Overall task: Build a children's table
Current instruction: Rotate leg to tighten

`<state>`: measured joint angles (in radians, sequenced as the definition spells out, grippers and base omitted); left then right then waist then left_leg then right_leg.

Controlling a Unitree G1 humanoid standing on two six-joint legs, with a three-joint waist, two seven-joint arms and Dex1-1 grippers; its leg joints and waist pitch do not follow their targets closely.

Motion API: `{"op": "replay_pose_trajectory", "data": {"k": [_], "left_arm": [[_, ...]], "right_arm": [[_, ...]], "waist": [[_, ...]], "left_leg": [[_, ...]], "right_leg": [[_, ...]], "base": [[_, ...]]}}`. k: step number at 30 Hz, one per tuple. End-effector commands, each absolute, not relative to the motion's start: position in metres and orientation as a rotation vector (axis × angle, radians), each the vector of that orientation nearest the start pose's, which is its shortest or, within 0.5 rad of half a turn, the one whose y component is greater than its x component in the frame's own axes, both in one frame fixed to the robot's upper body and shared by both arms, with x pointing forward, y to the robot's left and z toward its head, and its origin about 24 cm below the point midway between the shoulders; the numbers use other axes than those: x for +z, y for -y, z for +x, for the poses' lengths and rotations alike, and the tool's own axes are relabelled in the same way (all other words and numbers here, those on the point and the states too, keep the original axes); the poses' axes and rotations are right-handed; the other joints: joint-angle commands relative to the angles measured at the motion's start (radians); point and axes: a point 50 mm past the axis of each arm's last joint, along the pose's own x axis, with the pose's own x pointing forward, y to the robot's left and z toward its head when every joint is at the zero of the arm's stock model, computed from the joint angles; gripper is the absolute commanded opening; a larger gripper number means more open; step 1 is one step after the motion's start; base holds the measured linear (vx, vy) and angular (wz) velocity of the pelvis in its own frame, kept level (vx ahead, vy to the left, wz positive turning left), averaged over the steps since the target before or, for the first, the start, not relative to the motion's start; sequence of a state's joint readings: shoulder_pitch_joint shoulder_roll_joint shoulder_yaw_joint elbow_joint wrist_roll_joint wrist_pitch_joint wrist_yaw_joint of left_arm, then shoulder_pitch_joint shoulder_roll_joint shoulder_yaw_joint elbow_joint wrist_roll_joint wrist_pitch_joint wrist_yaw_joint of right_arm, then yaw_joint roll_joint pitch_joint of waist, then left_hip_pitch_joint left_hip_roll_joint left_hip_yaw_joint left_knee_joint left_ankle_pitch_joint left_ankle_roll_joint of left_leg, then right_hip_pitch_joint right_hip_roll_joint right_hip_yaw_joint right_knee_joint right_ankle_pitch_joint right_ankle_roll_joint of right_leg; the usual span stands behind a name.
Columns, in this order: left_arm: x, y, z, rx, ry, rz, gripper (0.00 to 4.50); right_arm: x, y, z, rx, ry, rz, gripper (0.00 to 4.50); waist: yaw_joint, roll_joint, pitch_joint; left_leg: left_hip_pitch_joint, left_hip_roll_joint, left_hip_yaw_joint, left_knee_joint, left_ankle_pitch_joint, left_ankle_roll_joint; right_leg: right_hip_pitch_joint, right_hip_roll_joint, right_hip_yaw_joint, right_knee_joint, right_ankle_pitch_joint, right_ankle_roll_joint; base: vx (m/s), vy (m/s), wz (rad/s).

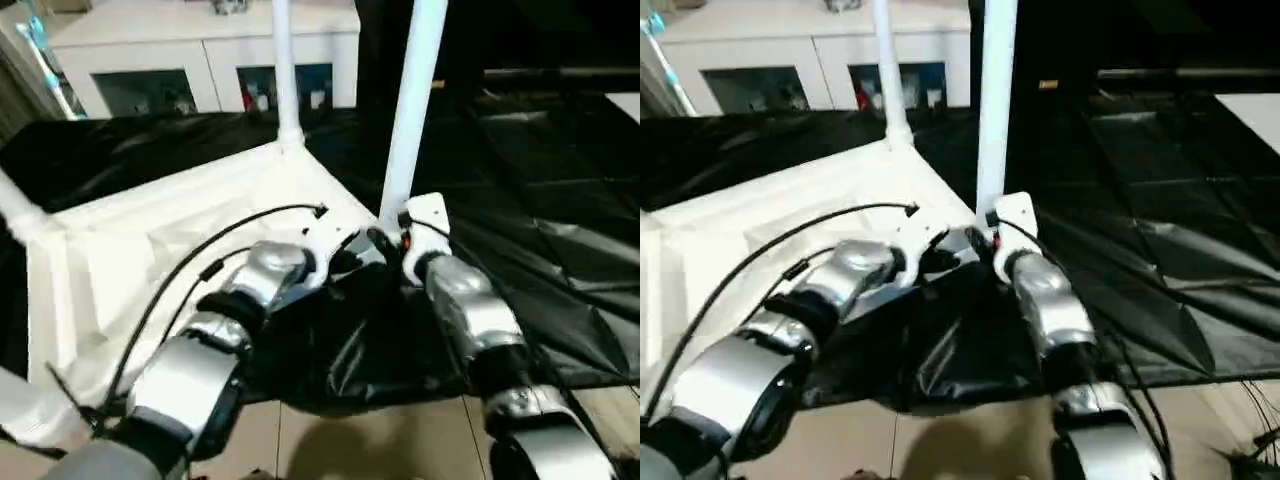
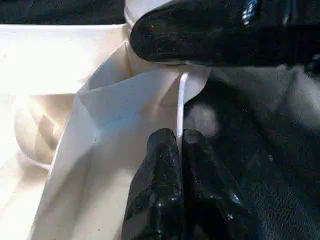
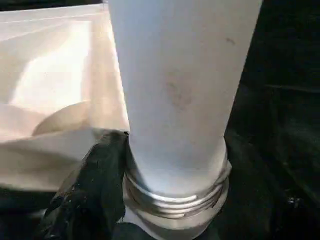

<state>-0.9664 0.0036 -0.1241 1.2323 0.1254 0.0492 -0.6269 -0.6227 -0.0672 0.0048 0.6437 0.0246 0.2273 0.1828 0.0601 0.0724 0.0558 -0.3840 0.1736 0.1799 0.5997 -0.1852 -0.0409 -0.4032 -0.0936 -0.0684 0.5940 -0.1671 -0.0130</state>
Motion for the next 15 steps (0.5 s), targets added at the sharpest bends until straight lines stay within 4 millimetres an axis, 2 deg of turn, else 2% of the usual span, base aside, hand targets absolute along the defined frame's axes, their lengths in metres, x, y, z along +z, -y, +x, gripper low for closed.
{"op": "replay_pose_trajectory", "data": {"k": [1,4,7,8,11,13,14,15], "left_arm": [[0.060,-0.049,0.374,-0.766,-0.417,0.243,0.00],[0.060,-0.049,0.375,-0.756,-0.428,0.243,0.00],[0.059,-0.052,0.375,-0.752,-0.433,0.244,0.00],[0.059,-0.052,0.375,-0.752,-0.433,0.244,0.00],[0.057,-0.055,0.374,-0.765,-0.449,0.253,0.00],[0.054,-0.058,0.372,-0.809,-0.472,0.268,0.00],[0.053,-0.059,0.371,-0.819,-0.476,0.272,0.00],[0.053,-0.059,0.371,-0.824,-0.478,0.274,0.00]], "right_arm": [[0.039,0.082,0.348,0.396,-0.340,-0.087,2.65],[0.041,0.073,0.348,0.437,-0.326,-0.096,2.65],[0.045,0.071,0.346,0.484,-0.297,-0.060,2.65],[0.045,0.071,0.346,0.484,-0.297,-0.060,3.19],[0.049,0.077,0.347,0.486,-0.274,-0.036,3.37],[0.055,0.088,0.348,0.514,-0.241,-0.056,3.77],[0.056,0.090,0.348,0.524,-0.234,-0.060,3.77],[0.057,0.091,0.348,0.529,-0.231,-0.063,3.77]], "waist": [[-0.003,-0.017,-0.074],[-0.002,-0.018,-0.076],[-0.003,-0.018,-0.075],[-0.003,-0.018,-0.075],[-0.003,-0.018,-0.074],[-0.003,-0.018,-0.072],[-0.007,-0.018,-0.073],[-0.010,-0.018,-0.072]], "left_leg": [[0.014,0.040,-0.017,-0.071,-0.170,0.067],[0.012,0.041,-0.017,-0.069,-0.148,0.085],[0.012,0.041,-0.017,-0.069,-0.147,0.099],[0.012,0.041,-0.017,-0.069,-0.152,0.099],[0.013,0.042,-0.017,-0.070,-0.168,0.099],[0.012,0.042,-0.018,-0.073,-0.180,0.096],[0.007,0.042,-0.020,-0.073,-0.182,0.097],[0.008,0.042,-0.020,-0.073,-0.184,0.097]], "right_leg": [[0.051,-0.060,0.036,-0.075,-0.217,-0.218],[0.054,-0.061,0.036,-0.069,-0.165,-0.231],[0.056,-0.061,0.035,-0.070,-0.168,-0.234],[0.056,-0.061,0.035,-0.071,-0.175,-0.233],[0.055,-0.061,0.035,-0.073,-0.191,-0.231],[0.057,-0.061,0.035,-0.075,-0.207,-0.222],[0.062,-0.061,0.033,-0.073,-0.206,-0.216],[0.061,-0.061,0.033,-0.075,-0.207,-0.215]], "base": [[0.000,0.000,0.00],[0.000,0.000,0.00],[0.000,0.000,0.00],[0.000,0.000,0.00],[0.000,0.000,0.00],[0.000,0.000,0.00],[0.000,0.000,0.00],[0.000,0.000,0.00]]}}
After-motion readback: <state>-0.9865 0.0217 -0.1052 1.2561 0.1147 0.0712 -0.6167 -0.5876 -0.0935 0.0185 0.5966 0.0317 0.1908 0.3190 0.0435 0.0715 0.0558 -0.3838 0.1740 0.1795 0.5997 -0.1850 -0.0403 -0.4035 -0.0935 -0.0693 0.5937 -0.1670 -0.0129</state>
